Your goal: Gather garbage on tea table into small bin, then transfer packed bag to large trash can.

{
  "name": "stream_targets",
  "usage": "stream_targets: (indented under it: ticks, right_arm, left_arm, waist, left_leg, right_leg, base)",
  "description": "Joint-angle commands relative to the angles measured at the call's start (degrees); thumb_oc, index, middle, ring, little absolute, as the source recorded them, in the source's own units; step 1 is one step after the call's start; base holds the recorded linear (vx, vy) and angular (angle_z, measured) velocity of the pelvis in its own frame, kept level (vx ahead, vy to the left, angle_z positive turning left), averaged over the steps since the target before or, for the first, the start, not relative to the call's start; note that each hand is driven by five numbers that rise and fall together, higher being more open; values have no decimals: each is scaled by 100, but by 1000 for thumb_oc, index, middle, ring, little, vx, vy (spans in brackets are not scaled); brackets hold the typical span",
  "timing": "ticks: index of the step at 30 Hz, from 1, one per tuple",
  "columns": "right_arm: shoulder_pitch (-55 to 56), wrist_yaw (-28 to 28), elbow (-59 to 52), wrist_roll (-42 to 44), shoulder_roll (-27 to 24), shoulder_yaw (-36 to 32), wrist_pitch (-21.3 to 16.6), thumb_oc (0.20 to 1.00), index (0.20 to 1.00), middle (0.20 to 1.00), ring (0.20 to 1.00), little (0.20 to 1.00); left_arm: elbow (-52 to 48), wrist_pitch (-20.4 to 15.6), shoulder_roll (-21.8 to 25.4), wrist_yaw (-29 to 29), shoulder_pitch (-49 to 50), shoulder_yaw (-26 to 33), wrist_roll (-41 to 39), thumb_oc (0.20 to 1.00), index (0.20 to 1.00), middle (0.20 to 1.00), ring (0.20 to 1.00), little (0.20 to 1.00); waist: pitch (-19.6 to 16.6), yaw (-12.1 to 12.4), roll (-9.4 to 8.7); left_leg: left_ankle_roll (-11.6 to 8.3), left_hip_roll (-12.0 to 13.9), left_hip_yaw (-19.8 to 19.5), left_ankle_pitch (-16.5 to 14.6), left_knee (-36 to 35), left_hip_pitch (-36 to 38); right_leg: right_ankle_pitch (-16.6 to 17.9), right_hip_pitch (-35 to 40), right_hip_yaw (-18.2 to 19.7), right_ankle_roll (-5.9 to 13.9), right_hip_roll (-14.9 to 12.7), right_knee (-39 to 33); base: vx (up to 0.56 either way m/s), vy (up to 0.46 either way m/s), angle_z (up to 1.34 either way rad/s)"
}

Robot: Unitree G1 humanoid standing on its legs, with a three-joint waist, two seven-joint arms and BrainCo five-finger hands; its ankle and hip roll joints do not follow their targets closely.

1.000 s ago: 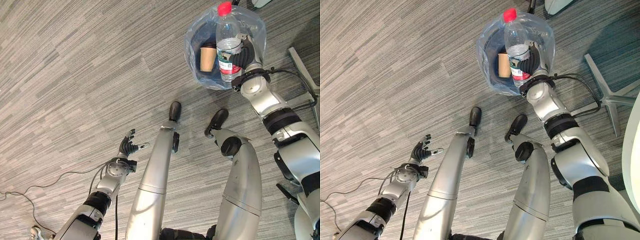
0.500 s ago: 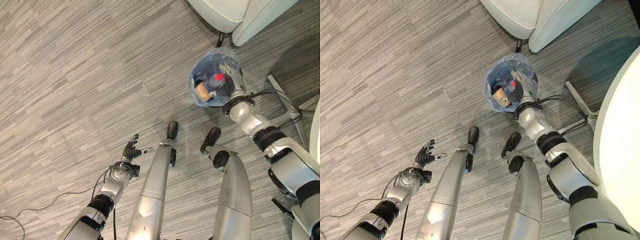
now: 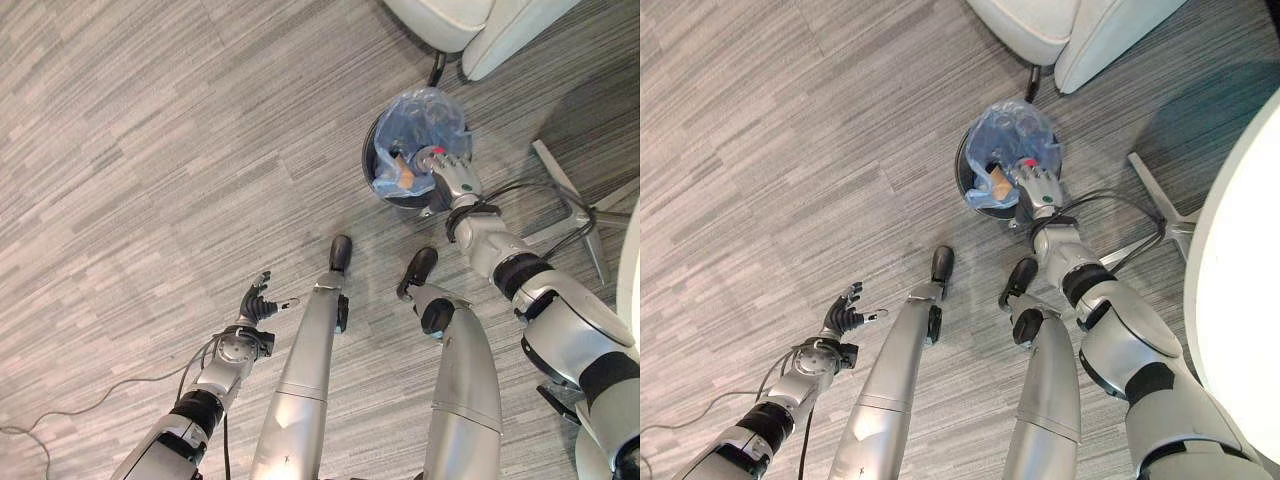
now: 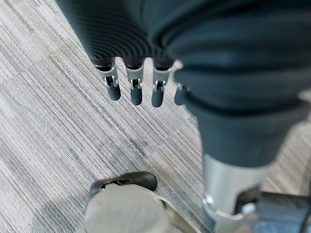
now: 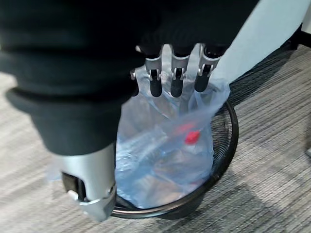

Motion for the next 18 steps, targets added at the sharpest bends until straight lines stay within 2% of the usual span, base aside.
stream_targets:
  ticks: [1,3,4,5,6,15,18]
  right_arm:
    - [-248,-33,23,-19,-229,106,97,1000,1000,1000,1000,1000]
    - [-215,70,205,46,-194,138,108,1000,1000,1000,1000,1000]
    - [-183,89,193,84,-163,131,107,727,727,727,727,727]
    - [-148,116,165,114,-132,127,98,266,266,266,266,266]
    - [-118,121,109,129,-122,117,82,200,200,200,200,200]
    - [311,21,-778,557,-118,-362,-89,200,200,200,200,200]
    - [697,-47,-1616,930,4,-889,-222,200,200,200,200,200]
  left_arm:
    - [-180,-140,189,73,121,-32,-107,1000,1000,1000,1000,1000]
    - [-208,-136,198,63,73,-91,-110,1000,1000,1000,1000,1000]
    - [-216,-138,197,56,76,-102,-96,1000,1000,1000,1000,1000]
    - [-202,-131,188,49,71,-109,-97,1000,1000,1000,1000,1000]
    - [-192,-125,182,47,67,-109,-92,1000,1000,1000,1000,1000]
    - [-180,-22,58,19,88,52,48,1000,1000,1000,1000,1000]
    - [-15,78,-4,-8,136,189,156,1000,1000,1000,1000,1000]
  waist:
    - [252,187,168]
    - [295,220,215]
    - [290,224,211]
    - [289,222,202]
    - [288,217,191]
    - [212,110,85]
    - [158,1,-67]
  left_leg:
    - [32,-109,154,-202,-164,54]
    - [34,-153,131,-207,-54,-41]
    - [32,-159,126,-207,-30,-66]
    - [33,-164,132,-210,-16,-85]
    - [34,-167,128,-210,0,-91]
    - [38,-102,86,-210,-185,226]
    - [0,13,58,-181,-448,673]
  right_leg:
    - [-708,266,539,503,90,-11]
    - [-746,173,573,466,68,106]
    - [-758,155,576,453,63,133]
    - [-771,138,580,438,73,152]
    - [-778,134,584,427,81,166]
    - [-690,447,544,426,246,-49]
    - [-559,871,469,482,378,-360]
  base:
    - [26,-26,16]
    - [25,-27,16]
    - [18,-33,16]
    - [13,-38,11]
    - [10,-47,7]
    - [-11,-26,0]
    - [-65,-58,-12]
